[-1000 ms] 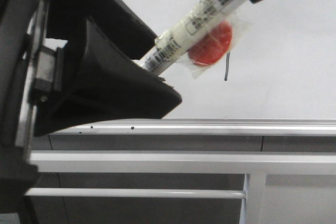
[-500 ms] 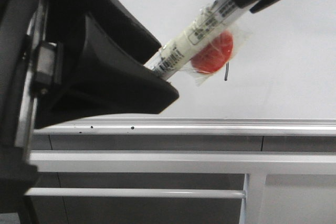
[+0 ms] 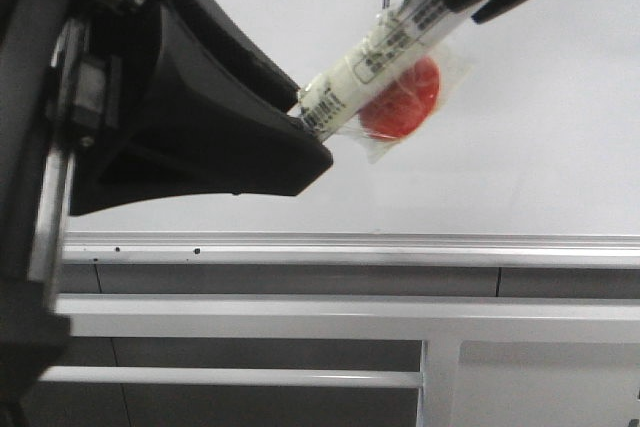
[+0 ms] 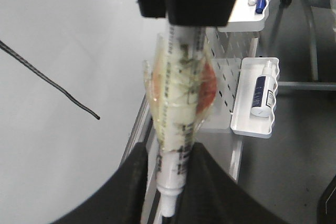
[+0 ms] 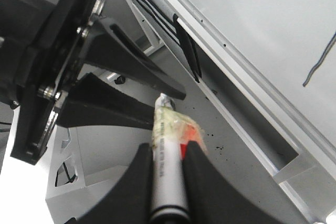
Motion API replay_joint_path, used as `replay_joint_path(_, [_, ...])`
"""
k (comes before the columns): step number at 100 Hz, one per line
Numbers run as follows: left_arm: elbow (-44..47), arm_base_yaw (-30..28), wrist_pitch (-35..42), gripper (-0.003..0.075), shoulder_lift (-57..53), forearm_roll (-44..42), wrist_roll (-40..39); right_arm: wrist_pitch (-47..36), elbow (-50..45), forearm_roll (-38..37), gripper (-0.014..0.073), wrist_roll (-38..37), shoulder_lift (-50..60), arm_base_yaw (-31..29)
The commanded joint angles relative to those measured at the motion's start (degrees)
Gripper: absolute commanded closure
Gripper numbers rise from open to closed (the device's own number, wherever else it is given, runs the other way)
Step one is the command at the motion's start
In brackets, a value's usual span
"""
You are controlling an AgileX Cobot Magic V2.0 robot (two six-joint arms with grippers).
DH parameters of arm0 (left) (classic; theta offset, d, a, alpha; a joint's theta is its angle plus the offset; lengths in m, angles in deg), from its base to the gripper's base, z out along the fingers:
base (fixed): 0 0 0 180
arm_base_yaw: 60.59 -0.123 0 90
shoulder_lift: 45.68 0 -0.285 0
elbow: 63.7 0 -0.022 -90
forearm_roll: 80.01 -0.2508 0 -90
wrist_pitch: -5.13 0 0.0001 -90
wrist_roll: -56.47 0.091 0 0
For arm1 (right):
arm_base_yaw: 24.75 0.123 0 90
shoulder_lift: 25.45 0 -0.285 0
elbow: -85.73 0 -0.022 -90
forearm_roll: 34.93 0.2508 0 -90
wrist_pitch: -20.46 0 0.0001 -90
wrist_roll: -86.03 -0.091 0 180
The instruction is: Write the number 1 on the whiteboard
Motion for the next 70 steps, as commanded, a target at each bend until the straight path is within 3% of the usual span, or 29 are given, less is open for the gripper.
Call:
replay_joint_path(1, [-1.97, -0.12, 2.14, 0.0633, -0.90, -0.01, -0.62, -3.11, 2.25, 1.82, 0.0657, 0.19, 0.45, 0.01])
replay_joint_path(9, [-1.97, -0.12, 2.14, 0.0738, -0.90, -0.01, -0.62, -3.00, 2.25, 1.82, 0.0657, 0.19, 0.55, 0.01])
replay_joint_path(44, [-1.97, -0.12, 1.92, 0.0741, -0.90, 1.12, -0.62, -3.20, 2.82, 2.28, 0.0637, 0.47, 0.55, 0.01])
replay_joint_path(51, [-1.97, -0.12, 1.65, 0.0741, -0.90, 2.00, -0.62, -3.41, 3.60, 2.28, 0.0548, 0.95, 0.97, 0.01])
replay_joint_path(64, [-1.97, -0.12, 0.90, 0.0741, -0.90, 2.80, -1.20, -5.08, 4.51, 0.85, 0.0260, 1.14, 2.38, 0.01])
replay_joint_path(70, [-1.97, -0.12, 0.53, 0.0741, -0.90, 2.80, -2.83, -5.35, 4.51, -0.87, 0.0181, 1.14, 3.45, 0.01])
